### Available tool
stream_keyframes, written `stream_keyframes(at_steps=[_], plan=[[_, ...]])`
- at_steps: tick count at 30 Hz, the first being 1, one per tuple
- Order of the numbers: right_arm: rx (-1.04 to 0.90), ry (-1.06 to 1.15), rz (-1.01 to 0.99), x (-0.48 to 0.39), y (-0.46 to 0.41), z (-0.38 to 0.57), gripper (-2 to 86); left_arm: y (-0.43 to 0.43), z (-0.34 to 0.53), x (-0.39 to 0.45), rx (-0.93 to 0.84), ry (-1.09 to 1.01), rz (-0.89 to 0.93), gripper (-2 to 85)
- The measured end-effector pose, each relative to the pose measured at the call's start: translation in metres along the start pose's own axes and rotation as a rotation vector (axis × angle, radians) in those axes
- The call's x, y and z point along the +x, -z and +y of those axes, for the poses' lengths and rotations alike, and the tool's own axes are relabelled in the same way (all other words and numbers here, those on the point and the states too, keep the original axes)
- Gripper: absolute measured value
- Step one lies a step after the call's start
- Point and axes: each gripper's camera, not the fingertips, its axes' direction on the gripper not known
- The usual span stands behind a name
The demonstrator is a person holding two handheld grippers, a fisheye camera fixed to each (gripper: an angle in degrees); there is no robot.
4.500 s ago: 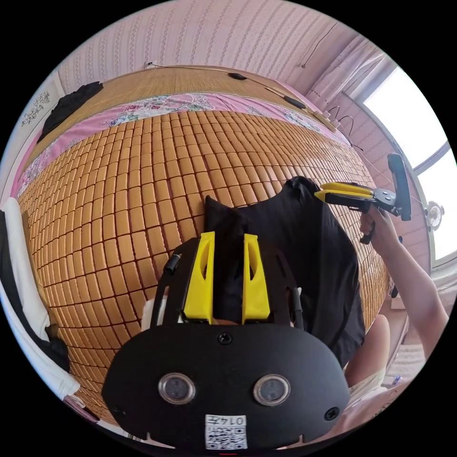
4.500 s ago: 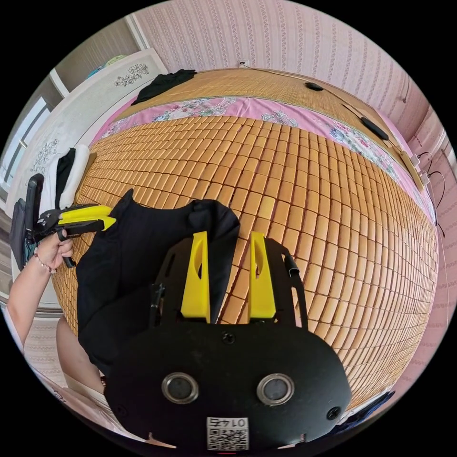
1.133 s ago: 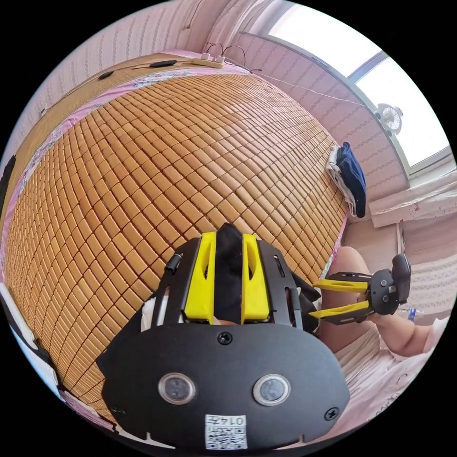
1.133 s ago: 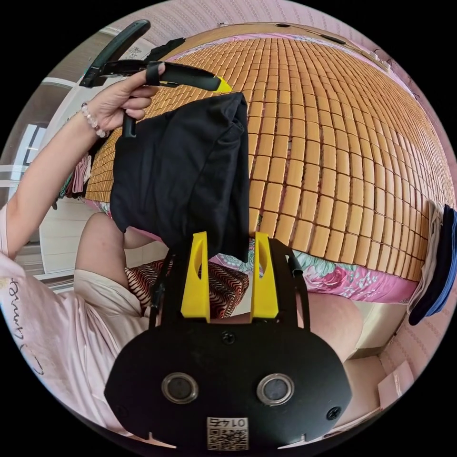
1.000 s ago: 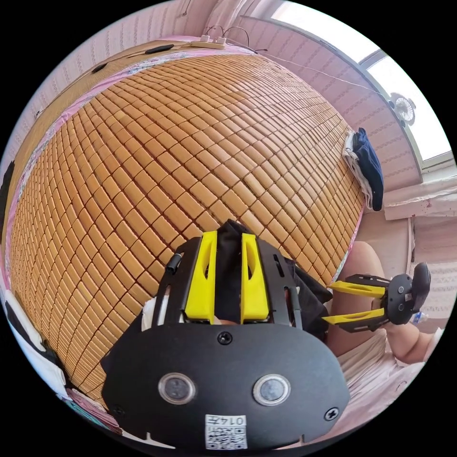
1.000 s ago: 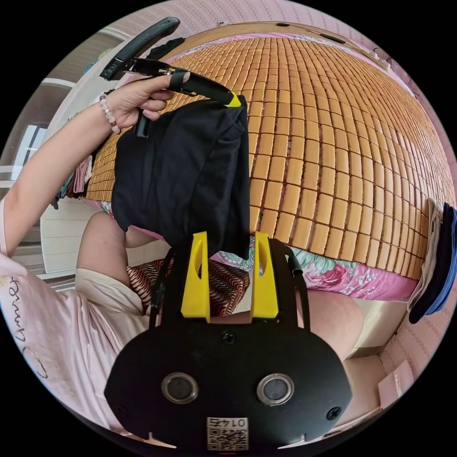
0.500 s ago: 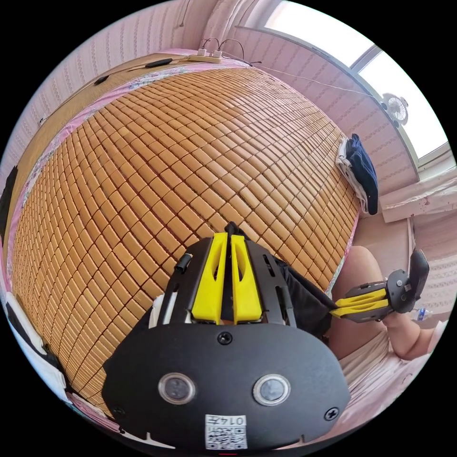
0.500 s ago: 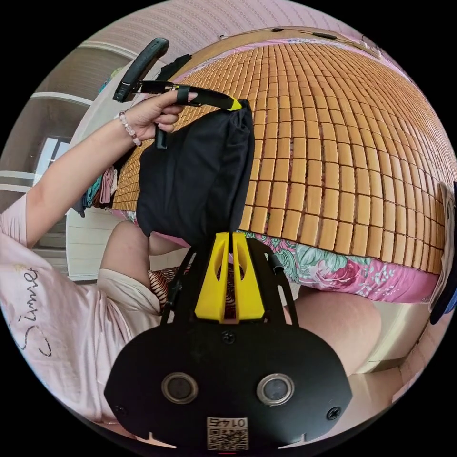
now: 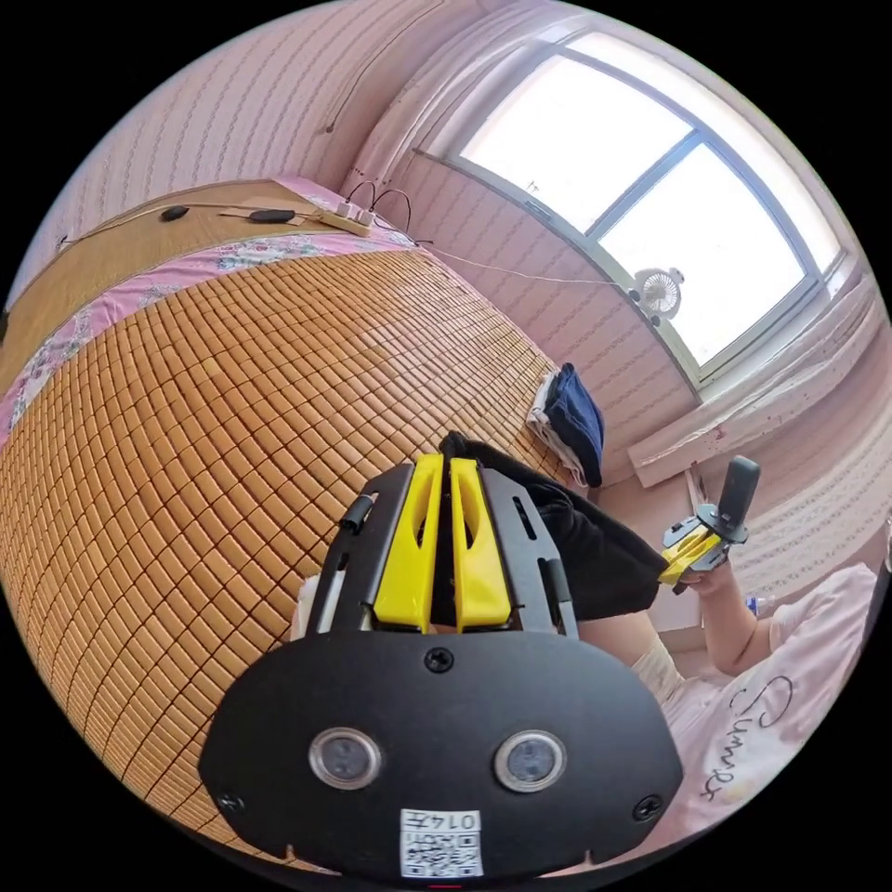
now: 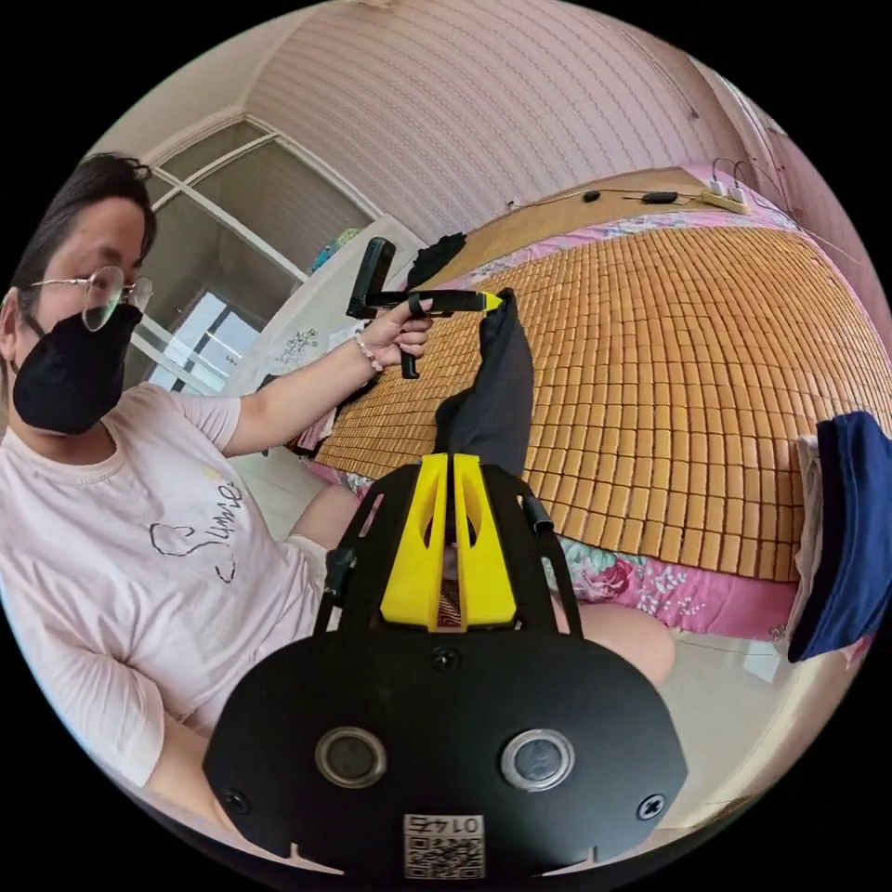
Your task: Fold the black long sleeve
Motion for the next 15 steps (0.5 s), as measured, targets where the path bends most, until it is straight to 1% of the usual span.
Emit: stream_keyframes(at_steps=[2, 3, 4, 5, 6, 7, 9, 11, 13, 15], plan=[[-0.101, 0.093, -0.077, -0.017, -0.034, -0.011, 0.9, 0.018, 0.029, -0.012, -0.018, 0.023, -0.075, 0.2], [-0.188, 0.140, -0.100, -0.026, -0.065, -0.016, 1.2, 0.025, 0.052, -0.022, -0.044, 0.054, -0.137, 0.6], [-0.258, 0.162, -0.092, -0.034, -0.098, -0.018, 1.5, 0.028, 0.076, -0.032, -0.073, 0.093, -0.219, 1.0], [-0.300, 0.173, -0.075, -0.036, -0.116, -0.017, 1.7, 0.029, 0.089, -0.037, -0.086, 0.118, -0.264, 1.3], [-0.396, 0.177, 0.010, -0.038, -0.148, -0.013, 2.3, 0.029, 0.112, -0.049, -0.114, 0.183, -0.333, 1.7], [-0.492, 0.181, 0.106, -0.037, -0.174, -0.008, 2.6, 0.031, 0.134, -0.061, -0.137, 0.258, -0.350, 2.2], [-0.560, 0.226, 0.182, -0.042, -0.189, -0.002, 2.7, 0.037, 0.161, -0.068, -0.109, 0.347, -0.290, 2.7], [-0.523, 0.253, 0.172, -0.047, -0.181, -0.001, 2.4, 0.044, 0.182, -0.062, -0.056, 0.380, -0.235, 2.7], [-0.449, 0.228, 0.138, -0.041, -0.164, -0.006, 1.7, 0.044, 0.203, -0.040, -0.005, 0.390, -0.190, 2.5], [-0.397, 0.205, 0.167, -0.032, -0.155, -0.017, 1.3, 0.038, 0.214, -0.021, 0.018, 0.396, -0.150, 2.4]])
